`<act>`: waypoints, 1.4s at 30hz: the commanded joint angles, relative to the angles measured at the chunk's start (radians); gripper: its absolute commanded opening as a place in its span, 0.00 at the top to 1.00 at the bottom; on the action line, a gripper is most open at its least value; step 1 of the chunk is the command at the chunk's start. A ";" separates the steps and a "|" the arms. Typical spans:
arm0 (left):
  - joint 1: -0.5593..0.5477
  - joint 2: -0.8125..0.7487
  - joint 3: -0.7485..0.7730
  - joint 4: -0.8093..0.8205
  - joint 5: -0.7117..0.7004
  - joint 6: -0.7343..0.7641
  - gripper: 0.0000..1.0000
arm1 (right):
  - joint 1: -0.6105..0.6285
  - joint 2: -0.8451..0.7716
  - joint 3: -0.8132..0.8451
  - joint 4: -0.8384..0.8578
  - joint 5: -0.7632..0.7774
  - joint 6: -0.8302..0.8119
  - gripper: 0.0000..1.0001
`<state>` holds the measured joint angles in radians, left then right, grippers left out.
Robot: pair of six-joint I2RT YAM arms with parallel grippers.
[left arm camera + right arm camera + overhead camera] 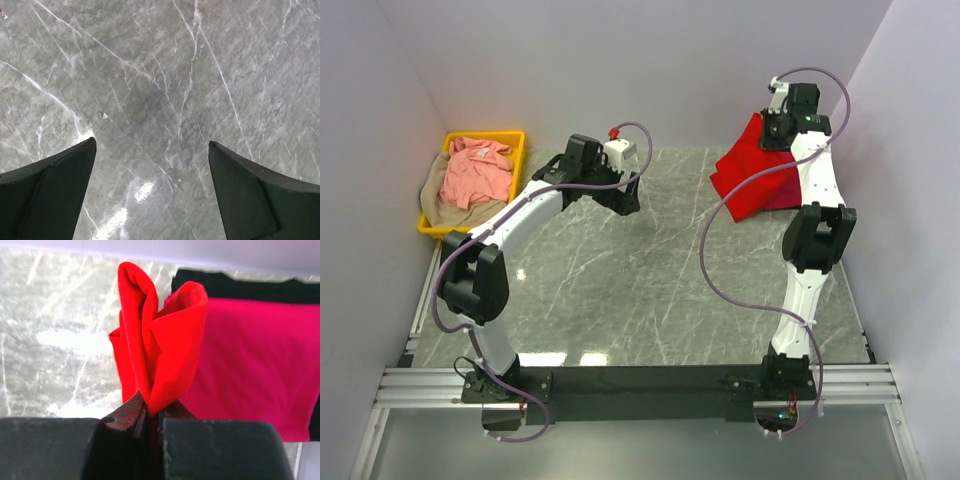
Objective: Fold and stack the t-shirts
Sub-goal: Neatly place the folded tshirt to the corner
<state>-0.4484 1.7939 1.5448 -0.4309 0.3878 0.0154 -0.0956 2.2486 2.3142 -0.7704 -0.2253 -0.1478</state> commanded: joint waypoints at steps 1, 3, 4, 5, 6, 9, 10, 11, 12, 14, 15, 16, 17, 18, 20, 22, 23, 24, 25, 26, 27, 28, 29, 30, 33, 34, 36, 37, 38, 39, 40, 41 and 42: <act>0.001 -0.007 0.028 0.030 0.022 0.015 0.01 | -0.010 -0.064 0.092 0.054 0.007 0.021 1.00; 0.002 -0.010 0.015 0.040 0.022 0.011 0.01 | -0.012 -0.067 0.108 0.049 0.004 0.025 1.00; 0.002 -0.011 0.011 0.041 0.022 0.011 0.01 | -0.012 -0.070 0.117 0.049 0.004 0.027 1.00; 0.001 -0.013 0.006 0.041 0.028 0.011 0.01 | -0.012 -0.075 0.120 0.048 0.004 0.027 1.00; 0.001 -0.014 0.003 0.047 0.029 0.011 0.01 | -0.013 -0.081 0.123 0.046 0.003 0.024 1.00; 0.001 -0.018 -0.006 0.055 0.036 0.012 0.01 | -0.016 -0.092 0.119 0.048 0.012 0.007 1.00; 0.001 -0.019 -0.008 0.057 0.037 0.014 0.01 | -0.021 -0.092 0.122 0.046 0.015 0.002 1.00; 0.001 -0.018 -0.005 0.055 0.037 0.014 0.01 | -0.023 -0.093 0.125 0.037 0.017 -0.001 1.00; 0.001 -0.016 -0.005 0.057 0.040 0.014 0.01 | -0.024 -0.092 0.129 0.031 0.018 -0.013 1.00; 0.002 -0.013 0.000 0.057 0.045 0.015 0.01 | -0.036 -0.090 0.136 0.020 0.021 -0.025 1.00; 0.002 -0.014 0.000 0.057 0.046 0.015 0.01 | -0.041 -0.093 0.134 0.019 0.023 -0.036 1.00; 0.001 -0.014 -0.002 0.060 0.051 0.014 0.01 | -0.044 -0.095 0.134 0.017 0.023 -0.041 1.00; 0.001 -0.014 -0.005 0.063 0.054 0.012 0.01 | -0.055 -0.096 0.137 0.011 0.024 -0.047 1.00; 0.001 -0.011 -0.006 0.066 0.057 0.014 0.01 | -0.059 -0.098 0.140 0.008 0.023 -0.056 1.00; 0.001 -0.010 -0.006 0.067 0.062 0.009 0.01 | -0.073 -0.103 0.143 0.010 0.020 -0.062 1.00; 0.001 -0.004 -0.002 0.067 0.068 0.006 0.01 | -0.082 -0.109 0.145 0.010 0.014 -0.068 1.00; 0.001 -0.001 0.000 0.072 0.071 0.005 0.00 | -0.085 -0.110 0.146 0.011 0.011 -0.073 1.00; -0.001 0.002 0.001 0.072 0.074 0.004 0.01 | -0.092 -0.110 0.148 0.014 0.007 -0.075 1.00; -0.001 0.005 0.003 0.072 0.077 0.003 0.01 | -0.093 -0.113 0.145 0.016 0.003 -0.078 1.00; 0.000 0.007 0.006 0.073 0.079 0.003 0.01 | -0.095 -0.112 0.145 0.022 0.001 -0.085 1.00; -0.001 0.012 0.008 0.072 0.080 0.003 0.01 | -0.102 -0.112 0.146 0.025 0.003 -0.087 1.00; 0.000 0.015 0.012 0.072 0.080 0.004 0.01 | -0.105 -0.109 0.148 0.028 0.001 -0.090 1.00; -0.001 0.018 0.015 0.070 0.082 0.004 0.00 | -0.108 -0.103 0.152 0.031 0.000 -0.096 1.00; -0.001 0.022 0.017 0.066 0.083 0.006 0.01 | -0.115 -0.101 0.158 0.033 0.000 -0.099 1.00; -0.001 0.030 0.026 0.061 0.085 0.012 0.01 | -0.116 -0.092 0.157 0.033 0.001 -0.116 1.00; -0.001 0.032 0.028 0.061 0.086 0.015 0.01 | -0.119 -0.090 0.157 0.034 0.001 -0.121 1.00; 0.000 0.038 0.031 0.060 0.086 0.017 0.01 | -0.122 -0.084 0.157 0.036 0.007 -0.131 1.00; -0.001 0.039 0.032 0.057 0.088 0.020 0.01 | -0.127 -0.081 0.156 0.039 0.010 -0.136 1.00; -0.001 0.044 0.032 0.057 0.088 0.020 0.01 | -0.128 -0.078 0.149 0.045 0.012 -0.142 1.00; 0.000 0.045 0.032 0.057 0.092 0.020 0.01 | -0.130 -0.073 0.142 0.049 0.015 -0.147 1.00; -0.001 0.045 0.035 0.054 0.097 0.021 0.01 | -0.131 -0.069 0.137 0.052 0.024 -0.153 1.00; -0.001 0.053 0.037 0.052 0.097 0.021 0.01 | -0.131 -0.061 0.131 0.065 0.033 -0.171 1.00; -0.001 0.055 0.041 0.047 0.098 0.023 0.00 | -0.131 -0.055 0.120 0.074 0.043 -0.180 1.00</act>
<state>-0.4484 1.8435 1.5429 -0.4011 0.4530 0.0189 -0.2123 2.2238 2.4195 -0.7822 -0.2173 -0.2794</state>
